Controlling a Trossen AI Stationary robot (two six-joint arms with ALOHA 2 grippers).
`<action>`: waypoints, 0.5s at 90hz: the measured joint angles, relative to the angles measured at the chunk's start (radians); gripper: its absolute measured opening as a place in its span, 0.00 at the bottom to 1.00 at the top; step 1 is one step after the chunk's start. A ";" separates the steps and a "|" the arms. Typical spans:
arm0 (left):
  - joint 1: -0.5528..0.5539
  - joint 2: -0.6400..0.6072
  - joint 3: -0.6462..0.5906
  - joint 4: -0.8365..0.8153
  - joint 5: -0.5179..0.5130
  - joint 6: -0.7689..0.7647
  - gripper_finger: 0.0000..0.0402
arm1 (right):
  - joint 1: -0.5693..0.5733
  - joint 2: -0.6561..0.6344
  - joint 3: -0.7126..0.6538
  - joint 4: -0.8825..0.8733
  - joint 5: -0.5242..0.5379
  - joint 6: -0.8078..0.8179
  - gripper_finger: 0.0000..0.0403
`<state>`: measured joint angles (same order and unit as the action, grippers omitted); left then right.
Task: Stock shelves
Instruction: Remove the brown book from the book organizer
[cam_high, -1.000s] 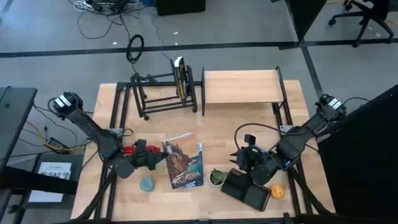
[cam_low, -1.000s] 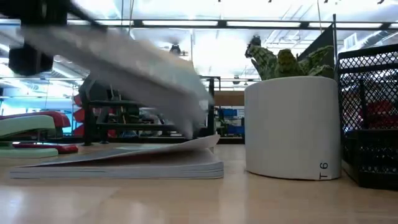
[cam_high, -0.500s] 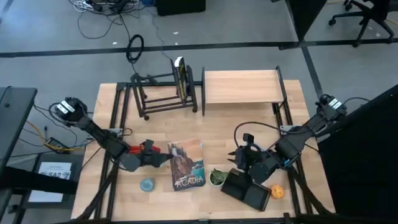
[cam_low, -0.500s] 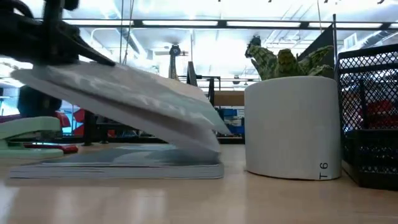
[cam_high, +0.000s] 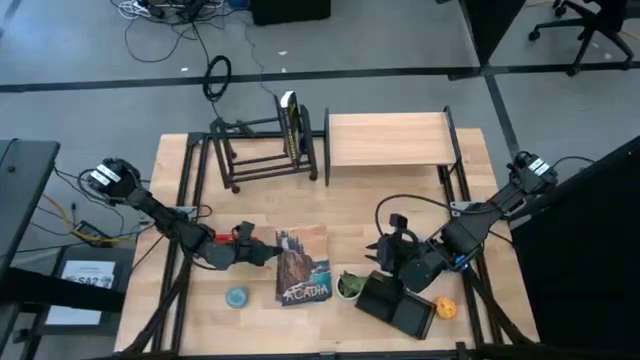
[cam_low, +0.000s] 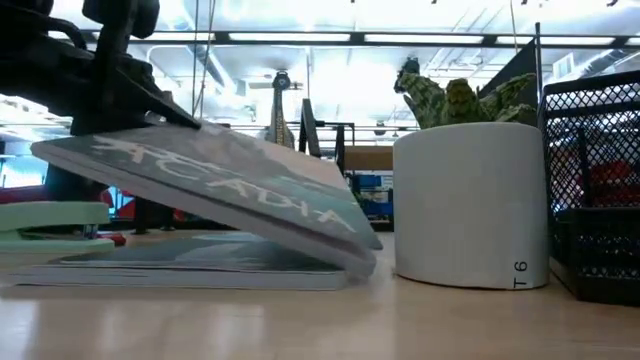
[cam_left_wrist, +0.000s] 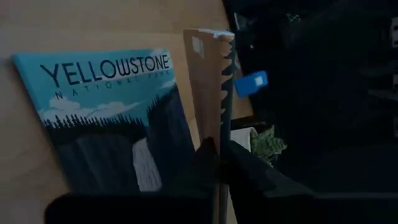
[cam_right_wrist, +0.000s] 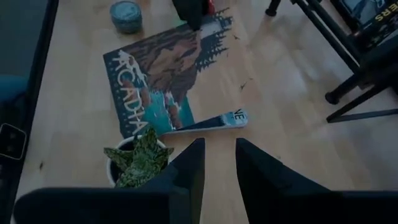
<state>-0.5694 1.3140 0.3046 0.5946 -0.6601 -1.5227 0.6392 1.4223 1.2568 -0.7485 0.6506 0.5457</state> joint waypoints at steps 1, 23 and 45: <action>0.000 0.000 0.000 0.000 0.000 0.000 0.08 | 0.000 0.000 0.000 0.000 0.000 0.000 0.15; 0.000 -0.001 -0.002 0.013 0.036 0.033 0.33 | 0.000 0.000 0.000 0.000 0.000 0.000 0.15; 0.000 -0.135 -0.008 0.001 0.051 0.089 0.39 | 0.000 0.000 0.000 0.000 -0.001 0.000 0.15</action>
<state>-0.5690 1.1787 0.2966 0.5957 -0.6086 -1.4338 0.6392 1.4223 1.2568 -0.7486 0.6498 0.5457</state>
